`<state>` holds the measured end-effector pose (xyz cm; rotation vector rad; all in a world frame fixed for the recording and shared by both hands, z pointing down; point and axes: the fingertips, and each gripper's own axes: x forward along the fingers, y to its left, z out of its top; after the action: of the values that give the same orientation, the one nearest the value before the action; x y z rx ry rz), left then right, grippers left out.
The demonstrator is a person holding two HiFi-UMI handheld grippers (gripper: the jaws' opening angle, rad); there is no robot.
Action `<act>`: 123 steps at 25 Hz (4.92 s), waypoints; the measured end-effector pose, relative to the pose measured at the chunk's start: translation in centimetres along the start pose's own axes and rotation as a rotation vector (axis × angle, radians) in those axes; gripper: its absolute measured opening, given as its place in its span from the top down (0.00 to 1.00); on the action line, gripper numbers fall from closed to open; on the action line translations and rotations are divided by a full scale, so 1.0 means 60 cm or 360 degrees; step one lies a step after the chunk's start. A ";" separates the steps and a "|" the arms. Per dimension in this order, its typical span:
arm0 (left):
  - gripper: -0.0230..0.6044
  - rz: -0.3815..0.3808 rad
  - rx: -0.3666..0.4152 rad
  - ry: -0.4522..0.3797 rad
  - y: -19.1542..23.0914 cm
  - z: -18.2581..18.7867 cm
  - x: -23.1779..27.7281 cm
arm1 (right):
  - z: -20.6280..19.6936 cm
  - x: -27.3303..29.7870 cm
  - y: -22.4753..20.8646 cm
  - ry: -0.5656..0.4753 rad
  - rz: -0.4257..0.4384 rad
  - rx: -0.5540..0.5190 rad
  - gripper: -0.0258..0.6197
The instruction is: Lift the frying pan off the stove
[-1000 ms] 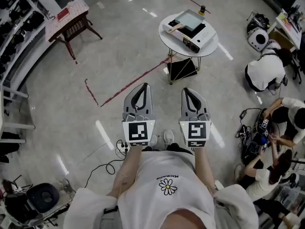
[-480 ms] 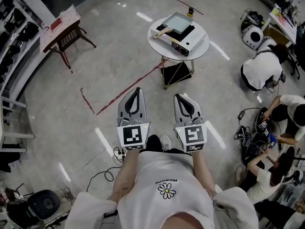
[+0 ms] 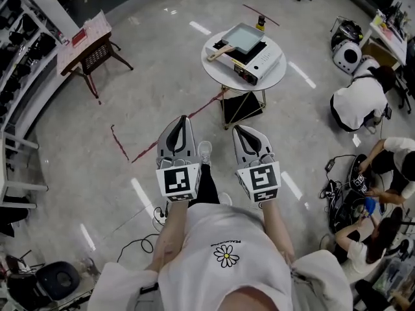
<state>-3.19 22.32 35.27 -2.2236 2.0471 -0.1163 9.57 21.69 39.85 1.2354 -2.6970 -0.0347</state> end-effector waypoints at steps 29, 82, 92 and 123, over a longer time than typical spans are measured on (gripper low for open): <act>0.97 -0.0270 -0.0109 0.0078 0.206 -0.085 0.521 | 0.042 0.478 -0.208 0.0220 -0.0307 0.0069 0.96; 0.97 -0.0330 -0.0038 0.0127 0.167 -0.097 0.690 | 0.018 0.578 -0.346 0.0162 -0.0269 0.0361 0.68; 0.96 -0.0355 -0.0018 0.0123 0.160 -0.097 0.708 | 0.001 0.592 -0.353 0.0154 -0.0208 0.0628 0.41; 0.97 -0.0358 -0.0015 0.0320 0.160 -0.154 0.739 | -0.240 0.686 -0.369 0.0079 0.0170 0.2893 0.42</act>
<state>-10.18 -22.92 42.13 -2.5344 1.8802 -0.3647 2.18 -23.10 58.07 1.0636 -2.1978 2.7188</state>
